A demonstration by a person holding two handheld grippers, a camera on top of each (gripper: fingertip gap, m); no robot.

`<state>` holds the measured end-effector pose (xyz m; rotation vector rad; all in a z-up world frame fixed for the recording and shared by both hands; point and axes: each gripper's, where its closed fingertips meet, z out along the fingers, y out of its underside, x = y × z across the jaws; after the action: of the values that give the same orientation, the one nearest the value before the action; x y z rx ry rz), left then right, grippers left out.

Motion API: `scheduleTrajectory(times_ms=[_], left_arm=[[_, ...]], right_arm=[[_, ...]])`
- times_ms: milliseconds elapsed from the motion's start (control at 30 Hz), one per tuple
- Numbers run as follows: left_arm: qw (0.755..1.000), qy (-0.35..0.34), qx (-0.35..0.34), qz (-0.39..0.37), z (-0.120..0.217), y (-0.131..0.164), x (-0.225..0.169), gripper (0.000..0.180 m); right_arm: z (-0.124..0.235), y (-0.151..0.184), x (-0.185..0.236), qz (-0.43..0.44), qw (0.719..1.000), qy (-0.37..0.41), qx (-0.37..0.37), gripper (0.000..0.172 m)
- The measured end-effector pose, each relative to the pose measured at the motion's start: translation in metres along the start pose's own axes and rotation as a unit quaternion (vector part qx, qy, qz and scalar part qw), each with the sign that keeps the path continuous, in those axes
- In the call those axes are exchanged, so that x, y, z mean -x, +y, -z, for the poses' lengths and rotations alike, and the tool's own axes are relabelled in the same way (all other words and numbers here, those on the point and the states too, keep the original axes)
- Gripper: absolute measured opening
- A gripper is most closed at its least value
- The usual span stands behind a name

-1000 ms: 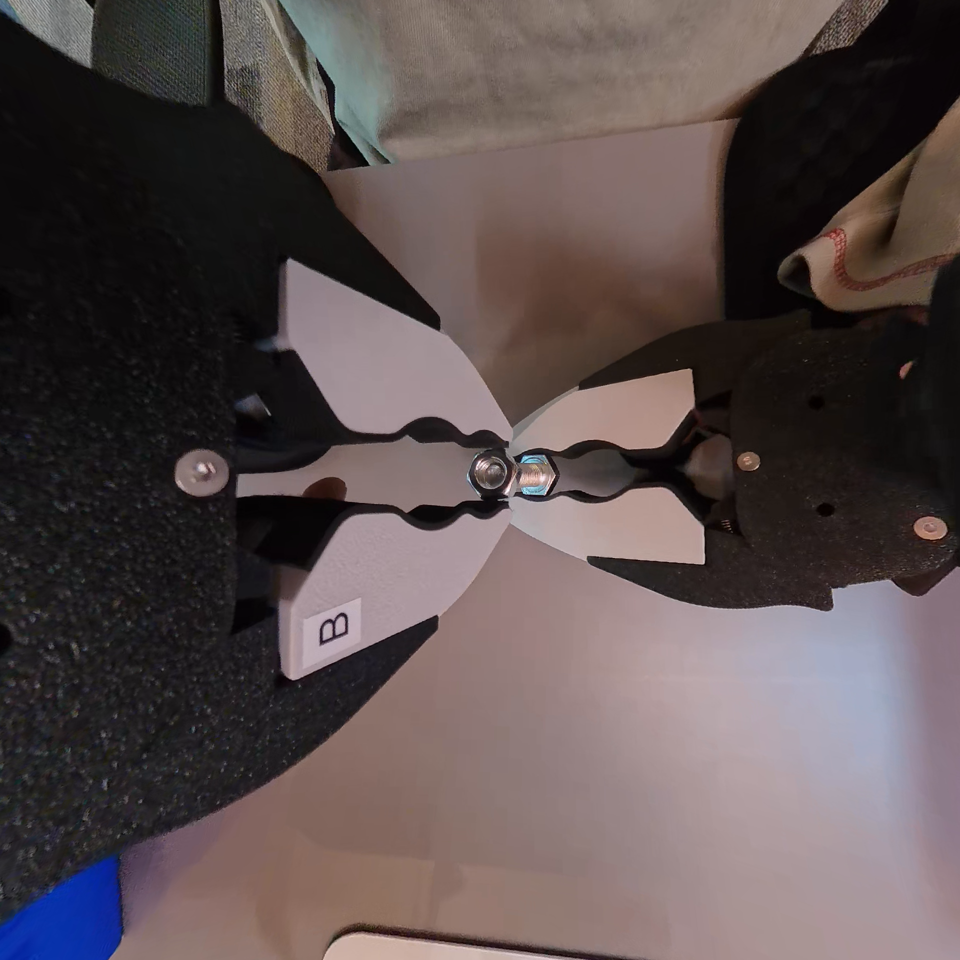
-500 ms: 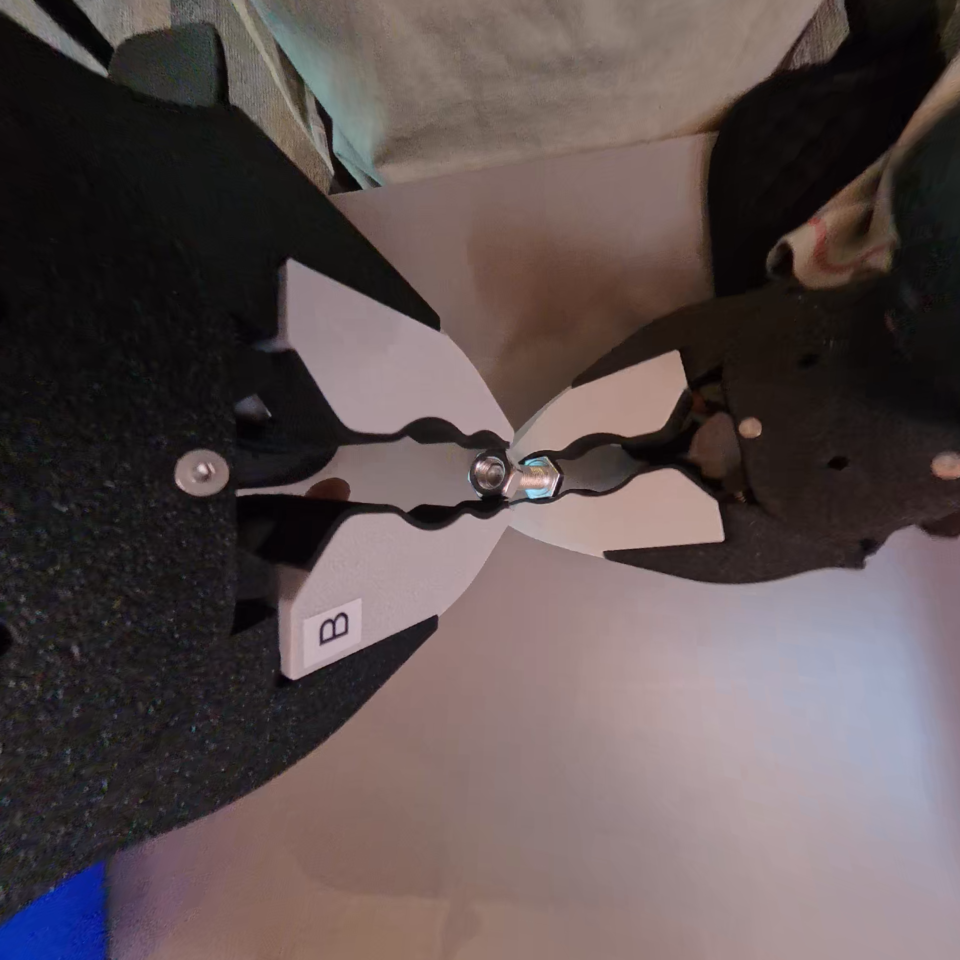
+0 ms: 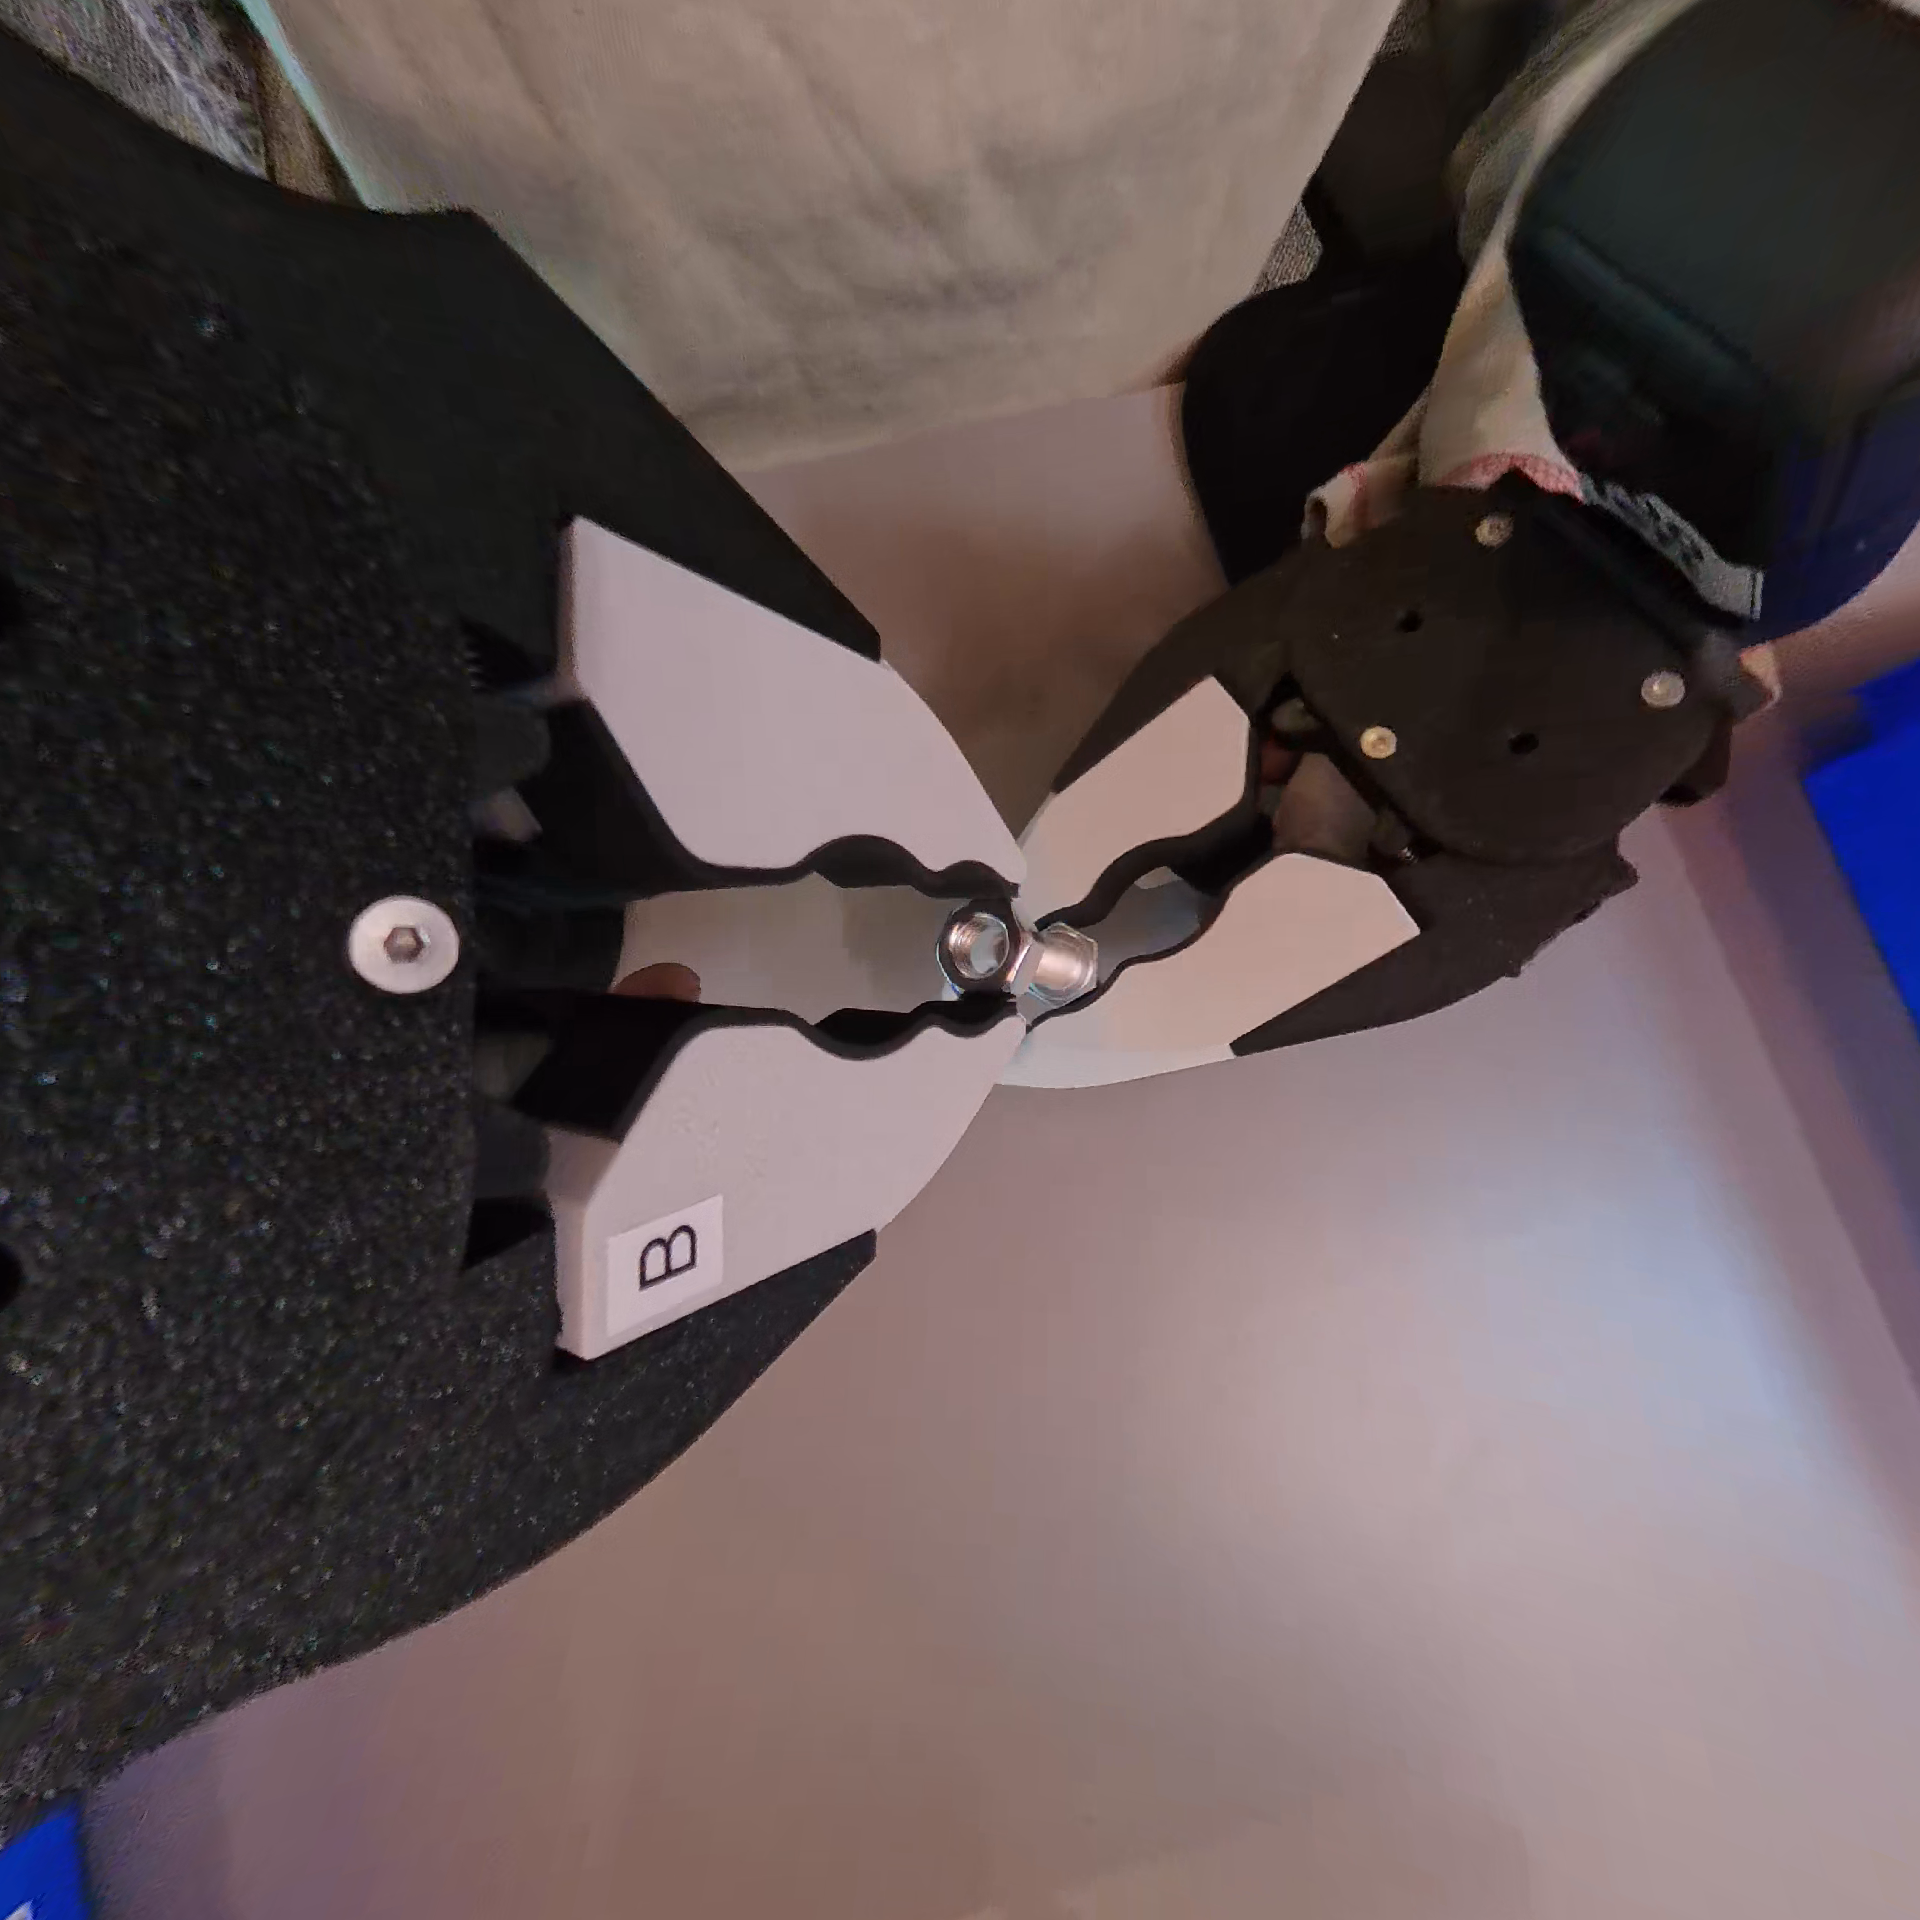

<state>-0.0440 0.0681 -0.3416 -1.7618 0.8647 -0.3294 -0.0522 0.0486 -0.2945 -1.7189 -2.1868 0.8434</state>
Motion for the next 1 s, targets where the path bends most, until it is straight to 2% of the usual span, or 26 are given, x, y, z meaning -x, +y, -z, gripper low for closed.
scheduleTrajectory(times_ms=[100, 200, 300, 400, 533, 633, 700, 867, 1000], left_arm=[[0.999, 0.020, -0.030, 0.015, 0.003, -0.008, -0.004, 0.014], [0.990, 0.079, -0.106, 0.038, 0.007, -0.034, -0.022, 0.014], [0.979, 0.132, -0.147, 0.052, 0.001, -0.055, -0.045, 0.014], [0.971, 0.172, -0.159, 0.057, -0.015, -0.066, -0.070, 0.014], [0.962, 0.196, -0.181, 0.059, -0.036, -0.084, -0.091, 0.014], [0.956, 0.208, -0.193, 0.072, -0.051, -0.092, -0.102, 0.014], [0.952, 0.217, -0.205, 0.066, -0.051, -0.096, -0.107, 0.014], [0.943, 0.233, -0.230, 0.069, -0.041, -0.097, -0.105, 0.014], [0.938, 0.254, -0.230, 0.056, -0.038, -0.096, -0.109, 0.014]], right_arm=[[0.022, 0.019, 0.010, 0.019, 1.000, 0.003, 0.014, 0.018], [0.035, 0.080, 0.021, -0.008, 0.996, 0.009, 0.092, 0.018], [0.036, 0.146, 0.025, -0.055, 0.986, 0.030, 0.154, 0.018], [0.031, 0.183, 0.025, -0.071, 0.982, 0.053, 0.167, 0.018], [0.028, 0.186, 0.025, -0.051, 0.985, 0.075, 0.145, 0.019], [0.029, 0.186, 0.031, -0.030, 0.987, 0.070, 0.142, 0.037], [0.034, 0.187, 0.031, -0.007, 0.986, 0.079, 0.144, 0.042], [0.048, 0.173, 0.039, 0.074, 0.989, 0.064, 0.110, 0.026], [0.043, 0.172, 0.041, 0.113, 0.986, 0.028, 0.117, 0.021]])
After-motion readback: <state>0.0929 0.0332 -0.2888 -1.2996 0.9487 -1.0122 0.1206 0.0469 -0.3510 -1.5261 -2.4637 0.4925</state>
